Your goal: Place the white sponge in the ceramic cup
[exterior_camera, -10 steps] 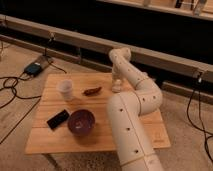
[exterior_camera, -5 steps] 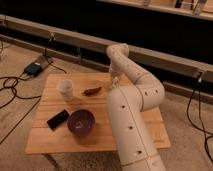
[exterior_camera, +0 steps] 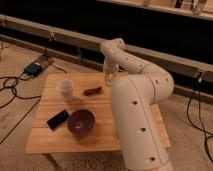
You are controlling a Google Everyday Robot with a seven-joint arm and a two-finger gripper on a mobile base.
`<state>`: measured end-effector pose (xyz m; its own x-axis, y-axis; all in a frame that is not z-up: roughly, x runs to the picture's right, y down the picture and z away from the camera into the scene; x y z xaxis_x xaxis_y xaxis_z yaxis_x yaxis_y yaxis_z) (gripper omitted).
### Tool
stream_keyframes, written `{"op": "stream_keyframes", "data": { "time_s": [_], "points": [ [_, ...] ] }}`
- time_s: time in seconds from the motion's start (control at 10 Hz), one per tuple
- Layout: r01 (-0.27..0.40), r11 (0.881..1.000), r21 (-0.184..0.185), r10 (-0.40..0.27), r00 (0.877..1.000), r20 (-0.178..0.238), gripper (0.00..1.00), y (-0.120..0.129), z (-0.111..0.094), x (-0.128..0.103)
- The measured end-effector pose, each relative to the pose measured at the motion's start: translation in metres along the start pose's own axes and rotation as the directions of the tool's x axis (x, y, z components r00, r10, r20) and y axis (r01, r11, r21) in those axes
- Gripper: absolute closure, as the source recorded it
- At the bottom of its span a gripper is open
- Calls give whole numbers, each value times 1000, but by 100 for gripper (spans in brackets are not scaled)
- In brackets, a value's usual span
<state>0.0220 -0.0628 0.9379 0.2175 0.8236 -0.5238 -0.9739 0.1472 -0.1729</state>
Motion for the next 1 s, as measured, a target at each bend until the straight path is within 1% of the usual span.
{"op": "stream_keyframes", "data": {
  "time_s": [0.2,0.3,0.4,0.5,0.6,0.8,0.9,1.0],
  "points": [
    [58,998,-28,-56,997,52,100,31,-24,5],
    [95,995,-42,-91,993,81,100,48,-35,10],
    [136,989,-57,-129,985,112,100,67,-45,15],
    [172,983,-70,-162,978,132,100,79,-50,19],
    [232,968,-93,-215,963,163,100,97,-58,21],
    [331,935,-131,-302,932,200,100,119,-64,24],
    [385,911,-150,-350,911,216,100,130,-66,25],
    [453,875,-170,-409,880,241,100,144,-69,25]
  ]
}}
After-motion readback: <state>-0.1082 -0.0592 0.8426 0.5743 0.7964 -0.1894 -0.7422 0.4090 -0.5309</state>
